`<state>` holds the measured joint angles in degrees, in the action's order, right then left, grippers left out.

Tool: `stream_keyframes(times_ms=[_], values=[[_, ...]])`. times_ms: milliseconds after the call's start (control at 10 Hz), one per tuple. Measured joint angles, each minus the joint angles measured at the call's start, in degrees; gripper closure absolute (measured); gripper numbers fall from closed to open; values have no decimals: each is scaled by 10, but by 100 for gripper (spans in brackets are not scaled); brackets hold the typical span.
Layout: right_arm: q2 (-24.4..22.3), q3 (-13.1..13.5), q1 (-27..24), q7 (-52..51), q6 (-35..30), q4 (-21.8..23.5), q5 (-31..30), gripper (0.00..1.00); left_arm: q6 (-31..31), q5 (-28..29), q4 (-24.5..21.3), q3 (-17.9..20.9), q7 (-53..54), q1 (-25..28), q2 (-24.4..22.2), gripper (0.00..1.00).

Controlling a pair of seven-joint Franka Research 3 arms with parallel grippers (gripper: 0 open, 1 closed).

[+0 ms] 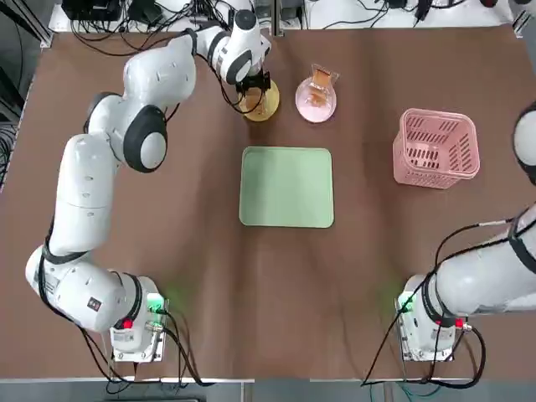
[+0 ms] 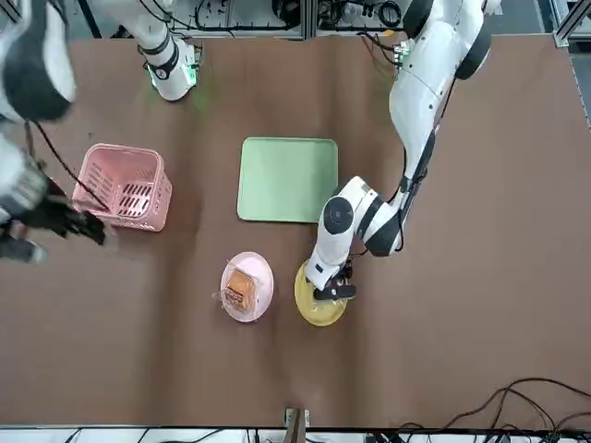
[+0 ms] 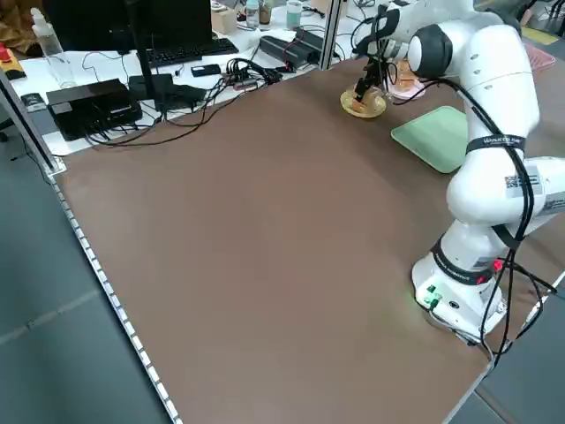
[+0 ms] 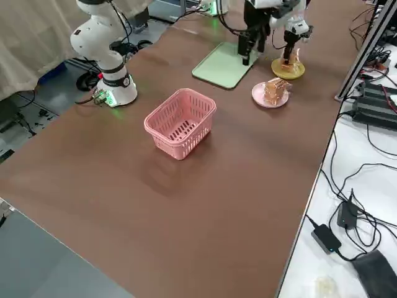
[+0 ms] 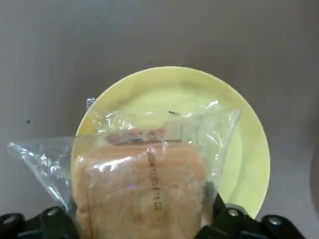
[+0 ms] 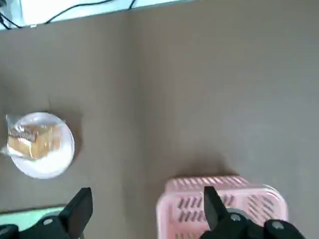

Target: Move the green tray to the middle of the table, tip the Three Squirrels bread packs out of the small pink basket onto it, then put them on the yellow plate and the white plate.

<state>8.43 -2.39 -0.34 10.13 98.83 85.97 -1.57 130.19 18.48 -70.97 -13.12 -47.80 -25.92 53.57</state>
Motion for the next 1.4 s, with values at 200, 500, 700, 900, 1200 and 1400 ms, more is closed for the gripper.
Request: stream_keyframes(times_ms=[200, 500, 700, 900, 1200, 1400], values=[[-62, -1, -31, -48, -30, 51, 5, 1, 1, 0, 0, 0, 0, 0, 1, 0], [-86, 4, -45, -62, -65, 70, 6, 1, 2, 0, 1, 0, 0, 0, 1, 0], [-86, 4, -44, -70, -65, 72, 7, 1, 2, 0, 4, 1, 0, 1, 1, 0], [-86, 3, -44, -76, -65, 73, 26, 1, 2, 0, 7, 1, 0, 3, -4, 0], [-86, 1, -43, -77, -65, 73, 32, 1, -2, -10, 8, 0, 0, 4, -18, 0], [-86, 0, -43, -77, -65, 73, 33, 1, -16, -23, 9, 0, 0, 8, -30, 0]])
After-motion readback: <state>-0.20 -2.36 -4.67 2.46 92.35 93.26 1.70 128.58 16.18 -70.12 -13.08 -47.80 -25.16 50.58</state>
